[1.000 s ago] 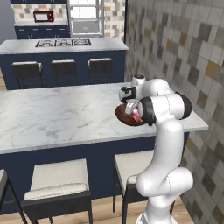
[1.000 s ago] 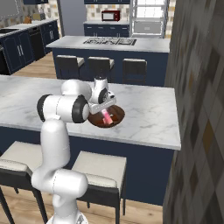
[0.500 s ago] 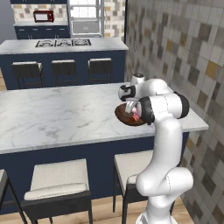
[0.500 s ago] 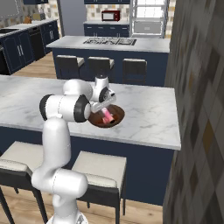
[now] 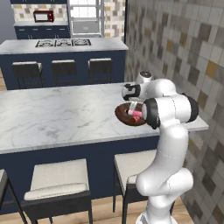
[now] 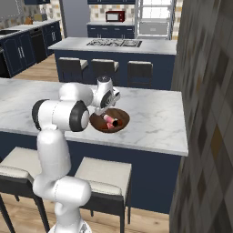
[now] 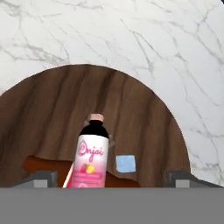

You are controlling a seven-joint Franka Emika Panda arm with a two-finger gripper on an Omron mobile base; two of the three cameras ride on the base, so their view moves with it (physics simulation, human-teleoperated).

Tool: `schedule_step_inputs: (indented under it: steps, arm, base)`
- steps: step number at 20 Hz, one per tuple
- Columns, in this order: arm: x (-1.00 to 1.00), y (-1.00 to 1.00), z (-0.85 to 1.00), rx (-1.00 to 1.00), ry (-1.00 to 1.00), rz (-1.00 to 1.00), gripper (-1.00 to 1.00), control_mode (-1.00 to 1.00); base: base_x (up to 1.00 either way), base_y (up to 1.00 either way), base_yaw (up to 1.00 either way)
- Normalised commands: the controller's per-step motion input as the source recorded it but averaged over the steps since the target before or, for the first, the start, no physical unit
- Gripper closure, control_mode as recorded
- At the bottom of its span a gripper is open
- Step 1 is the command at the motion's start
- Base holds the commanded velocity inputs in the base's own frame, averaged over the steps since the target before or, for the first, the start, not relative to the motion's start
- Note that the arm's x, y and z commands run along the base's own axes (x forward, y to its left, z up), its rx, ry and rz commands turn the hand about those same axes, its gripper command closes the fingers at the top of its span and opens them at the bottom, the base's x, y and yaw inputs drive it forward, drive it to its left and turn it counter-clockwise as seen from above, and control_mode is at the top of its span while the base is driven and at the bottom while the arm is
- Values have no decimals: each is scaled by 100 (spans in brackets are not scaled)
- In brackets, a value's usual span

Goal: Open the fridge, grab two sodas, and place both sodas inside the bowl with ice on the dining counter.

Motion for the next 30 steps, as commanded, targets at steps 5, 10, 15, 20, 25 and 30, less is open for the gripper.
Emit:
schedule_step_inputs:
  steps: [5, 10, 15, 20, 25, 30]
  arm:
    - [-48, -11, 35, 0, -19, 1, -100, -100]
    - [-46, 0, 44, -2, -19, 0, -100, -100]
    - [-39, 4, 60, -4, -14, 0, -100, -100]
    - [-36, 11, 59, -3, -10, 0, -100, -100]
    - [-38, 10, 53, -4, -9, 0, -100, -100]
    - [-57, 14, 32, 0, -5, -1, -100, -100]
  base:
    - [0, 0, 0]
    - [0, 0, 0]
    - [0, 0, 0]
    - [0, 0, 0]
    - [0, 0, 0]
    - [0, 0, 0]
